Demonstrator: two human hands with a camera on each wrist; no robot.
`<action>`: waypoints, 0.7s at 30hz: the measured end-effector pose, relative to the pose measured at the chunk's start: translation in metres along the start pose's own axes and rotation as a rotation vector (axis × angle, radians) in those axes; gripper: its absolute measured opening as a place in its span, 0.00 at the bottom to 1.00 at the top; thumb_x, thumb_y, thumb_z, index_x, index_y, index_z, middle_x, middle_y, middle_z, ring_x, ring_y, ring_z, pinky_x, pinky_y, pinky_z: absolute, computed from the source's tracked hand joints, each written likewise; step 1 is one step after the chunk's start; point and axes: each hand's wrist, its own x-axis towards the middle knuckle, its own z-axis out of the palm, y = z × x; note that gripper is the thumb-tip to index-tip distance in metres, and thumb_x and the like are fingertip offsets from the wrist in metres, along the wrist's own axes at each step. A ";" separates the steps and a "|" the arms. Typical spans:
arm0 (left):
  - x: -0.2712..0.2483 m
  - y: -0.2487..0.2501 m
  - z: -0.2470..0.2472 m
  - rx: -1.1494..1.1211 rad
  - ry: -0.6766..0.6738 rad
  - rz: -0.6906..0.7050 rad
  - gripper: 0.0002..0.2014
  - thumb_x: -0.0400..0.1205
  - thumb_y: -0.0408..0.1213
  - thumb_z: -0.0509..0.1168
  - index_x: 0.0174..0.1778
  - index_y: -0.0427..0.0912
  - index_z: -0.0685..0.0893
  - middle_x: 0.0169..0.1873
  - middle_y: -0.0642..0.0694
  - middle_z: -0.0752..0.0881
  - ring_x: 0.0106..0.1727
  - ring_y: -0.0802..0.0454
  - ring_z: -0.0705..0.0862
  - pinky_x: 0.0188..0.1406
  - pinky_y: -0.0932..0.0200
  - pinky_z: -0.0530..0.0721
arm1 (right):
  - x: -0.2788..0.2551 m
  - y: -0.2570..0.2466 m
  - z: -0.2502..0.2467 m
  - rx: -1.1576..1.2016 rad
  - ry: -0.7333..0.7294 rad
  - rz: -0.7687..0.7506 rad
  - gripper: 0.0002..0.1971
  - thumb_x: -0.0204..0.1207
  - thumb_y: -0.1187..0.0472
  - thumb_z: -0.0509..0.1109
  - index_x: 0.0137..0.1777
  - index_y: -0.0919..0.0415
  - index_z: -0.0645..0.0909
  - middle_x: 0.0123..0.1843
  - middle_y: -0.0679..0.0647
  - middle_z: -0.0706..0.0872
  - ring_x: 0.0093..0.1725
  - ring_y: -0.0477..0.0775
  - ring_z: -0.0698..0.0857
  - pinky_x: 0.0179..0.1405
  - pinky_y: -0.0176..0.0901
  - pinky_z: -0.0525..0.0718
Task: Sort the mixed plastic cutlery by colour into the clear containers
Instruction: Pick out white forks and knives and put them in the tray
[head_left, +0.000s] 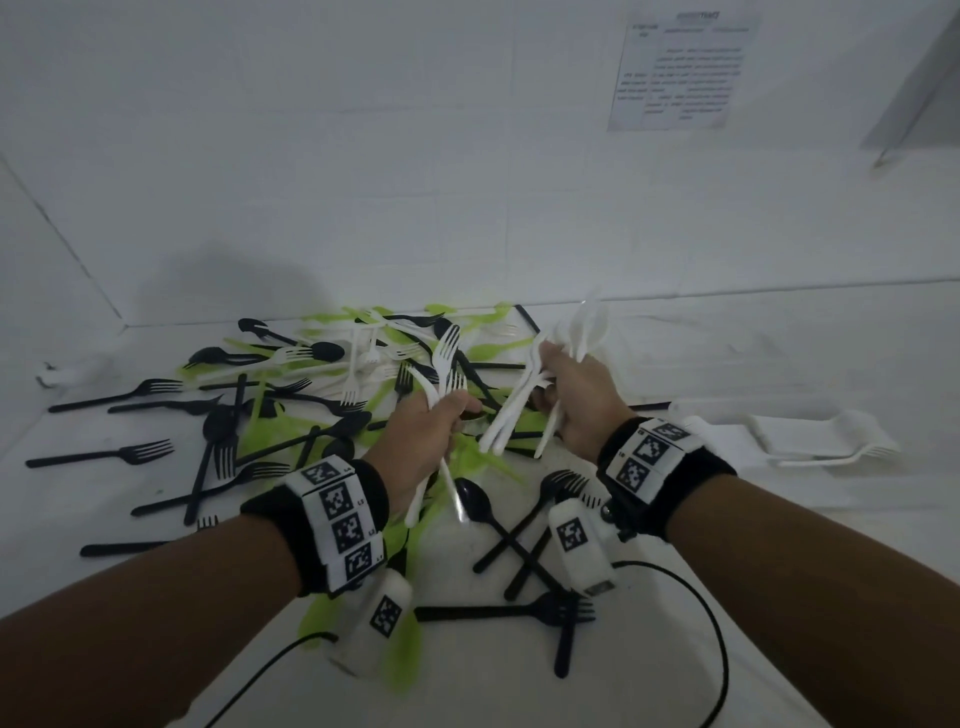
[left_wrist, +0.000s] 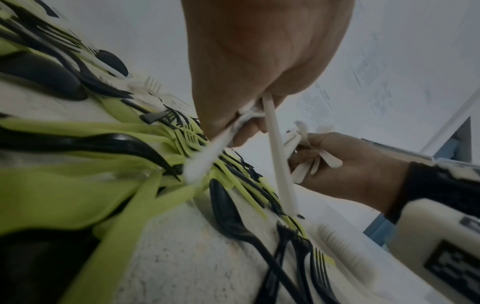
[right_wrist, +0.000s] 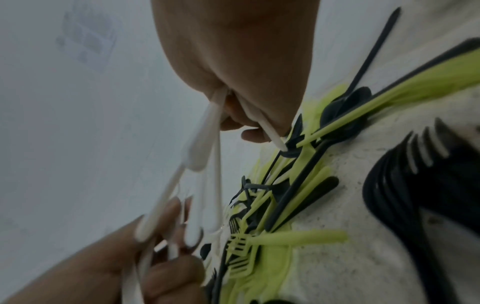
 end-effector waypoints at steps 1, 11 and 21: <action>0.002 0.001 -0.001 0.013 -0.002 0.001 0.15 0.90 0.42 0.62 0.56 0.36 0.89 0.34 0.48 0.74 0.27 0.55 0.71 0.26 0.62 0.72 | -0.001 0.000 0.002 -0.040 -0.039 -0.001 0.12 0.87 0.54 0.69 0.50 0.63 0.82 0.33 0.53 0.80 0.29 0.49 0.76 0.31 0.42 0.81; 0.003 0.016 -0.009 0.221 -0.329 0.039 0.18 0.90 0.44 0.64 0.36 0.38 0.79 0.28 0.44 0.72 0.24 0.54 0.66 0.25 0.60 0.65 | -0.025 -0.006 0.016 -0.139 -0.348 0.033 0.15 0.86 0.56 0.71 0.47 0.70 0.83 0.33 0.61 0.81 0.30 0.57 0.79 0.32 0.47 0.81; 0.008 0.021 -0.026 -0.058 -0.367 -0.185 0.16 0.91 0.44 0.62 0.60 0.34 0.87 0.29 0.51 0.70 0.26 0.57 0.61 0.23 0.63 0.60 | -0.017 0.002 0.021 0.010 -0.299 0.061 0.29 0.82 0.51 0.75 0.66 0.80 0.78 0.33 0.57 0.71 0.34 0.58 0.73 0.53 0.59 0.79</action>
